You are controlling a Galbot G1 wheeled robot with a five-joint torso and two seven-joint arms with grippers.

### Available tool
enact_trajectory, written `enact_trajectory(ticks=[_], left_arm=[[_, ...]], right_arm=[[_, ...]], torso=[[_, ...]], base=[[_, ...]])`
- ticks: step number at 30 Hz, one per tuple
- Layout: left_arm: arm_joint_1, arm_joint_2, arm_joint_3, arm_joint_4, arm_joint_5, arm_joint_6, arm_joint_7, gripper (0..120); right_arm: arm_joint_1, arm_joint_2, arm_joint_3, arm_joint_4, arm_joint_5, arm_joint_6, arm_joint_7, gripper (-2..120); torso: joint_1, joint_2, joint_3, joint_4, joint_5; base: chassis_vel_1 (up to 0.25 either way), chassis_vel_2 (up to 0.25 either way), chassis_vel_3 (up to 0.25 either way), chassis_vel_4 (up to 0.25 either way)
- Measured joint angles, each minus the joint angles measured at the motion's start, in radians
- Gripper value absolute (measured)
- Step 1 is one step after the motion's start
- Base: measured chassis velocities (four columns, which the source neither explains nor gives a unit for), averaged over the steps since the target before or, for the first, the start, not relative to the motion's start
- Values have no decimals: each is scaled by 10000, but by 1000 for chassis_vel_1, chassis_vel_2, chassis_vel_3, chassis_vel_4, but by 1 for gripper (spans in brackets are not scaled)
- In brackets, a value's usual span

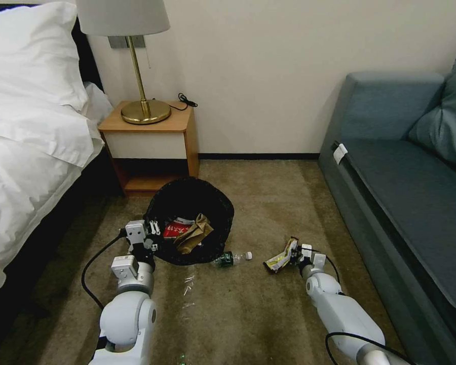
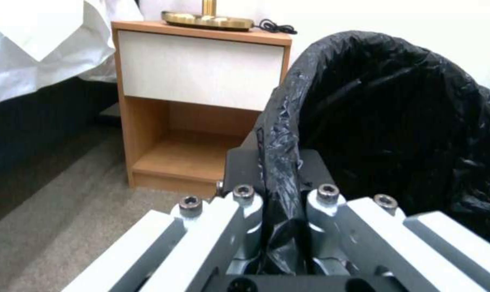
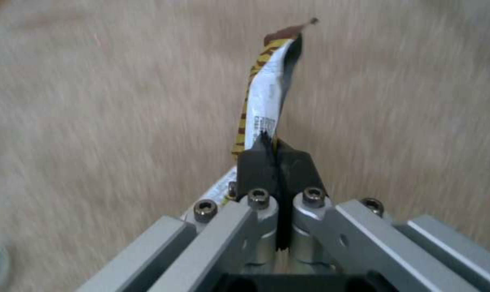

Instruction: Pick up the trash bin, then pick up the garbage on the floor and place it into the trash bin.

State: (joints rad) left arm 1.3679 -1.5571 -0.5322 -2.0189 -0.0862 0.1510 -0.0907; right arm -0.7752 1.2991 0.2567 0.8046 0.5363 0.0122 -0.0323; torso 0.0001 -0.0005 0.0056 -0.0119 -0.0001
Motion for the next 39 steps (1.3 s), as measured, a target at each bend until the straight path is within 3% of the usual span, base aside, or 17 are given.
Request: enact_trajectory(ticks=[9, 11, 12, 19, 31, 39], left_arm=[[-70, 40, 48, 112, -79, -12, -9, 4], [-81, 50, 50, 131, -95, -12, -15, 4], [-83, 38, 61, 143, -102, -12, -18, 4], [-105, 22, 80, 216, -106, -15, -21, 4], [-113, -45, 88, 238, -98, -24, -34, 4], [-152, -131, 138, 293, -33, -29, -38, 4]], right_arm=[[-829, -564, 279, 2554, -420, 559, 166, 0], [-954, -702, 263, 3648, -421, 803, 207, 0], [-982, -711, 188, 4405, -374, 941, 272, 0], [-762, -593, -308, 6236, -439, 1289, 480, 0], [-851, -918, -1265, 9535, -315, 961, 752, 0], [-1181, -1168, -1767, 10488, -319, 709, 824, 0]], torso=[[0, 0, 0, -4, 0], [0, 1, -1, -3, -4], [0, 0, -1, -1, -1], [0, 0, -1, 1, -2], [0, 1, -1, -1, -3], [-1, 1, 0, -2, -1]], base=[[0, 0, 0, 0], [0, 0, 0, 0], [0, 0, 0, 0], [0, 0, 0, 0], [0, 0, 0, 0], [0, 0, 0, 0]])
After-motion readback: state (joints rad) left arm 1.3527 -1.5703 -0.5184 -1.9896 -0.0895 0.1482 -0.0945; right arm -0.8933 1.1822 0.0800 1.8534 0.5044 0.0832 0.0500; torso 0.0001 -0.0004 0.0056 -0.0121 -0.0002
